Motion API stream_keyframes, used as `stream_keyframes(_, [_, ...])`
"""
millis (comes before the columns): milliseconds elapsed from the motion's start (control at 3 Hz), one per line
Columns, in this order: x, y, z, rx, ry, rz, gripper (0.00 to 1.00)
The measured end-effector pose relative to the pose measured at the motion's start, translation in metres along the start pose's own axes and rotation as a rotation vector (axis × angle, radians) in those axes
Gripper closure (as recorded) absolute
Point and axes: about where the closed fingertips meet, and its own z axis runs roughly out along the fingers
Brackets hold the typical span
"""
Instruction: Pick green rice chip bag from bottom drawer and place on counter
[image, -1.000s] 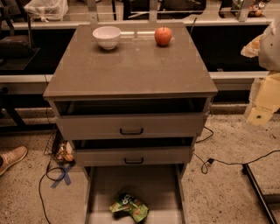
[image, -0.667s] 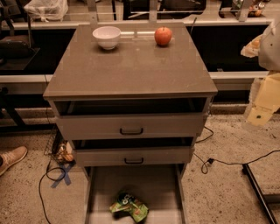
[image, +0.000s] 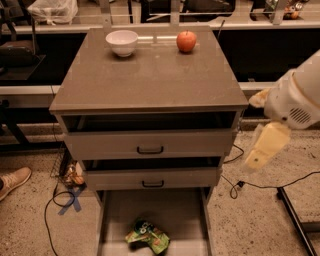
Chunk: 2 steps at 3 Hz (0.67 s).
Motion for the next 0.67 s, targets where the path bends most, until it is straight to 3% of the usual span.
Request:
stream_keyframes(333, [0.0,0.01,0.086,-0.041,-0.143,0.111,0.0])
stream_keyframes(667, [0.003,0.009,0.096,-0.036,-0.14,0.116,0.0])
